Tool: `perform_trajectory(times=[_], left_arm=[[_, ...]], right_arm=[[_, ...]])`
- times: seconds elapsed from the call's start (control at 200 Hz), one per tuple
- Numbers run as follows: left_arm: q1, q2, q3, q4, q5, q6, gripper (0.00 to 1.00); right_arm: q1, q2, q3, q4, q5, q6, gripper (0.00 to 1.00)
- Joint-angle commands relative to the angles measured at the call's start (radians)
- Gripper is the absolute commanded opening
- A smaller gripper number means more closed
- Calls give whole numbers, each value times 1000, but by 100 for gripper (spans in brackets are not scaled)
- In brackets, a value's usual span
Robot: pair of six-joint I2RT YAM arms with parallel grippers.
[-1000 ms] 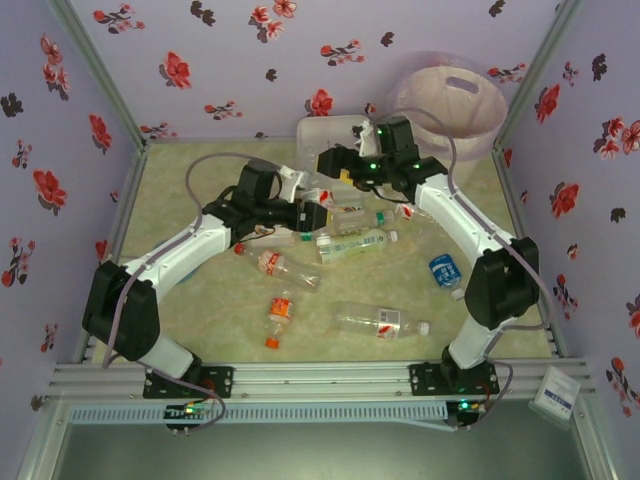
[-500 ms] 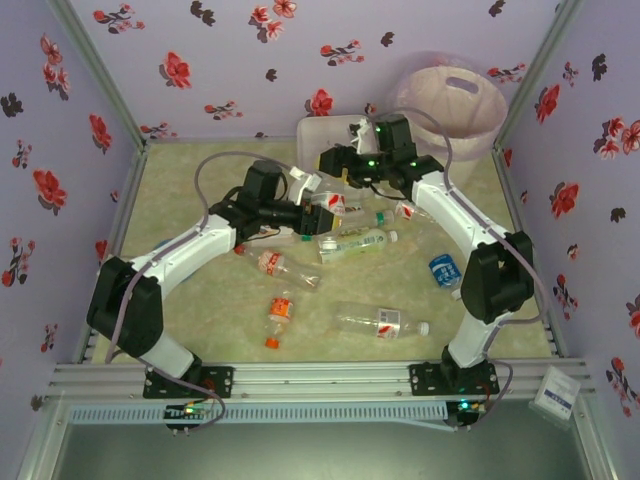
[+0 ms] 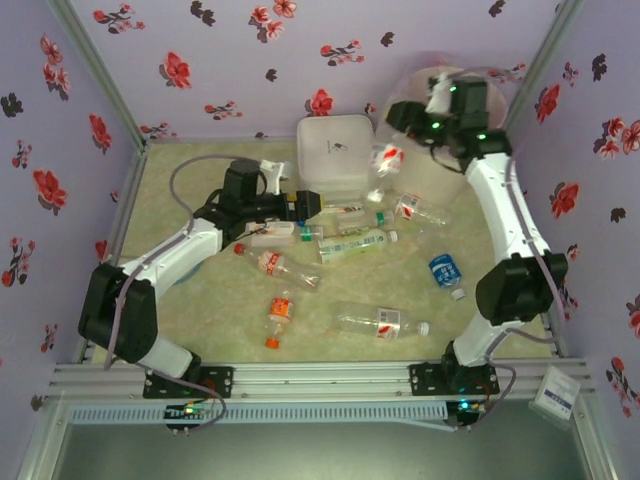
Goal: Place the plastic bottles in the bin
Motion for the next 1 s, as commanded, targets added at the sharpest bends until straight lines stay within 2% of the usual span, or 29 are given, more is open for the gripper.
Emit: perform_trajectory(times=[0.0,0.065,0.16,0.26,0.325,0.385,0.505,0.64,0.83,0.995], left_arm=[[16,-68,-47,33,-139,-83,100],[25,-90,-63,17,-186,-106,100],[28,-112,-67,-48,-252,-132,100],[29,-109,-5,-253,-359,-179,100],[30,-99,52,-396,-400,-205,100],[28,-107,67,-434,-399,-227,100],[25,-136,37,-401,-399,-270,100],[25,-146,15,-380,-400,-295,100],[19,-142,10,-378,-405,-310,100],[14,-142,13,-377,-410,-315,100]], right_arm=[[-37,-85,113,-54,135,-93,28],[-67,-104,148,-28,214,-123,21],[-91,-128,167,30,393,-190,16],[-92,-140,146,111,574,-299,8],[-92,-163,84,218,633,-359,6],[-90,-185,2,344,672,-415,2],[-87,-214,-135,556,678,-533,0],[-75,-222,-245,695,662,-643,0],[-55,-209,-313,780,671,-734,0],[-43,-179,-239,781,671,-741,0]])
